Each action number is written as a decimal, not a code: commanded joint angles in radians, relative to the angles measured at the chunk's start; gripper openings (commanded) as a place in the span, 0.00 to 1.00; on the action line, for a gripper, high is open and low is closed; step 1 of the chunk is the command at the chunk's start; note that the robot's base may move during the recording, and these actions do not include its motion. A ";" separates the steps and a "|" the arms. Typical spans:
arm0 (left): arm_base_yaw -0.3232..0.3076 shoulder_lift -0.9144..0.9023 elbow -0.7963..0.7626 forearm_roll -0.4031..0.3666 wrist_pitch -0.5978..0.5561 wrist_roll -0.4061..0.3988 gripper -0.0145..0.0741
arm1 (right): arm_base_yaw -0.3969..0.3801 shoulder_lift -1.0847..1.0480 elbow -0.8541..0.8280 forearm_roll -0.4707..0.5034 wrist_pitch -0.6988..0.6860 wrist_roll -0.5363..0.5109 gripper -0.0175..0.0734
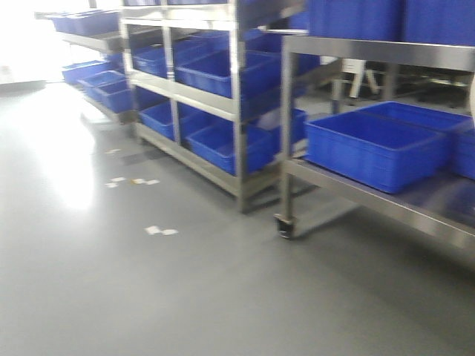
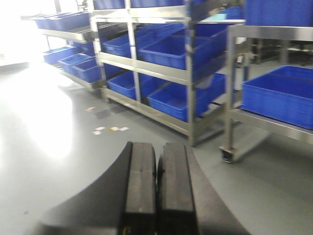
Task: Move white bin to right shelf second layer
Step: 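Drive the base past the crate shelves carrying the bin, then drive toward the window and turn to the roller shelf rack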
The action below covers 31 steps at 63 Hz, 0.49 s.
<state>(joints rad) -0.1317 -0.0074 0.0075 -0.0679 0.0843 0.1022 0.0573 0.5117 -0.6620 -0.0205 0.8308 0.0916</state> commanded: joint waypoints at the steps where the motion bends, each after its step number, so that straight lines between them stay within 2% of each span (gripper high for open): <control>1: -0.005 -0.014 0.037 -0.006 -0.084 -0.003 0.26 | 0.001 0.002 -0.031 -0.002 -0.085 -0.004 0.26; 31: -0.005 -0.014 0.037 -0.006 -0.084 -0.003 0.26 | 0.001 0.002 -0.031 -0.002 -0.085 -0.004 0.26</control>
<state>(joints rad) -0.1317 -0.0074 0.0075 -0.0679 0.0843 0.1022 0.0573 0.5117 -0.6620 -0.0205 0.8308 0.0916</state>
